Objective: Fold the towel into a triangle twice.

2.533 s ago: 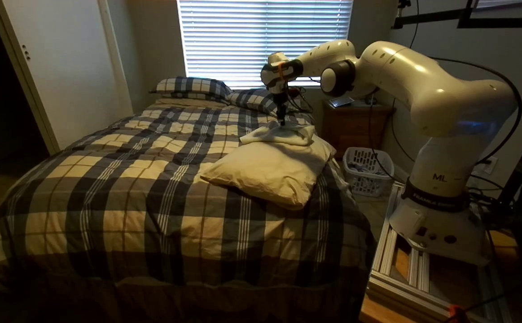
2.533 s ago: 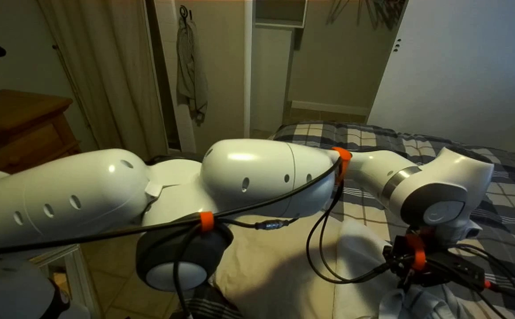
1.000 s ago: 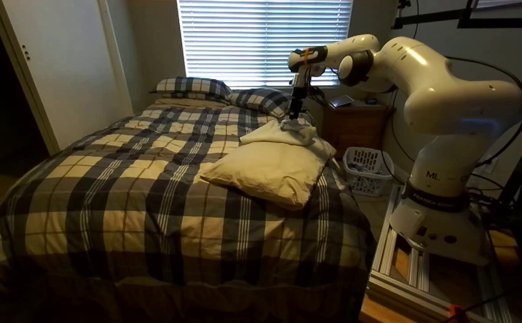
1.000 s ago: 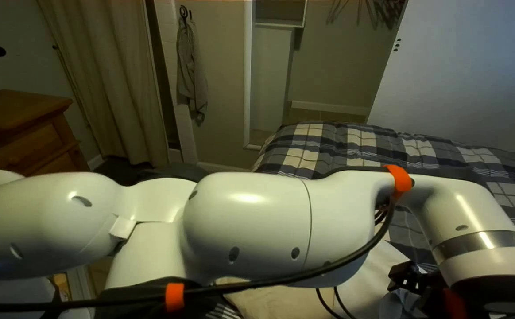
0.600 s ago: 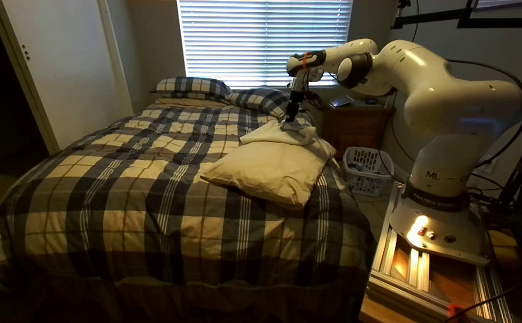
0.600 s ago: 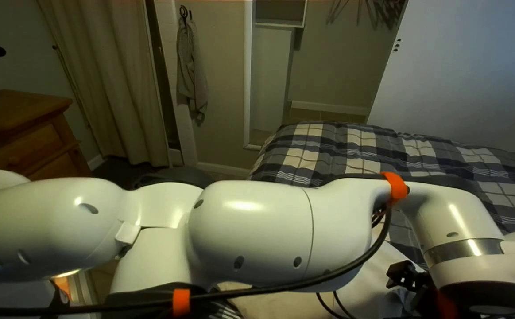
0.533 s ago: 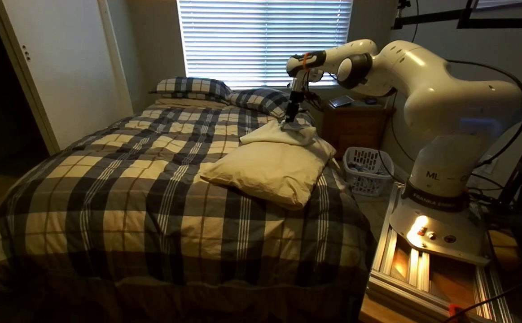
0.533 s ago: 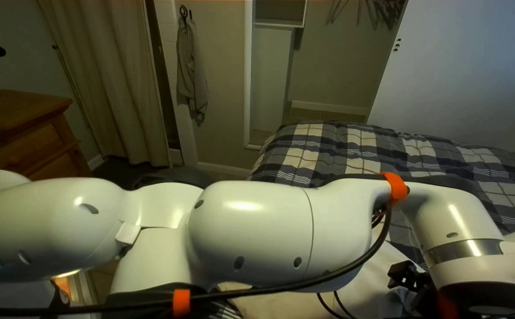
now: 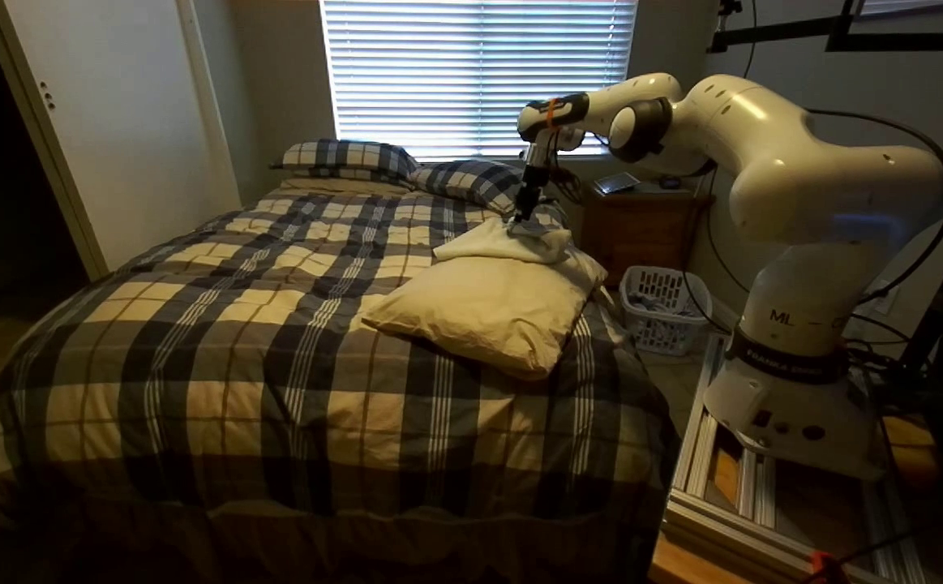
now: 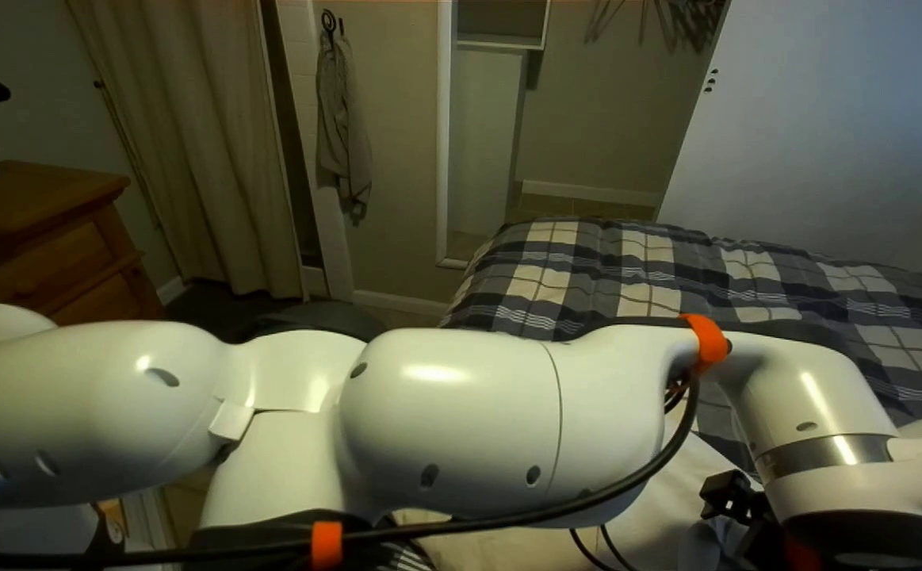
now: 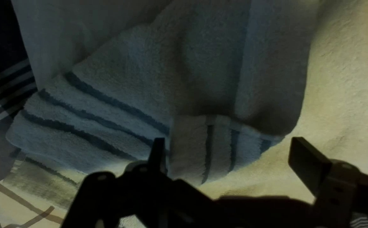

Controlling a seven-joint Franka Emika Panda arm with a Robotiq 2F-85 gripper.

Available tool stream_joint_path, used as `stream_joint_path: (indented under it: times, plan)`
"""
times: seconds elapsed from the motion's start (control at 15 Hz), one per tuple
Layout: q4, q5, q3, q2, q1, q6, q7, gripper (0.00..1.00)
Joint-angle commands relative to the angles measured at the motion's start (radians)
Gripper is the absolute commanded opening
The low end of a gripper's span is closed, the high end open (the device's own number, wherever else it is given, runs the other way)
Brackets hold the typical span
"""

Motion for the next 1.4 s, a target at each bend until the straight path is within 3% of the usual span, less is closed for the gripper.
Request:
stream_joint_path:
  times: [0.0,0.07,0.13,0.2,0.87,0.93,1.0,1.07,1.2,1.27,1.33]
  plan:
    - [0.001,0.009,0.006,0.011,-0.006,0.0,0.0,1.0]
    - [0.001,0.009,0.006,0.012,-0.006,-0.001,0.0,1.0]
    - [0.001,0.01,0.007,0.012,-0.006,-0.003,-0.001,0.82]
    - [0.001,0.01,0.008,0.011,-0.007,-0.005,-0.001,0.74]
    - [0.0,0.018,0.013,-0.008,-0.011,-0.017,0.018,0.03]
    - [0.001,0.017,0.013,-0.009,-0.011,-0.017,0.018,0.0]
    - [0.001,0.017,0.013,-0.011,-0.012,-0.018,0.019,0.23]
    - [0.002,0.016,0.013,-0.011,-0.012,-0.017,0.021,0.34]
    - [0.006,0.015,0.013,-0.01,-0.012,-0.016,0.023,0.4]
    - [0.008,0.015,0.012,-0.008,-0.013,-0.014,0.024,0.47]
    - [0.009,0.013,0.011,-0.007,-0.012,-0.013,0.025,0.12]
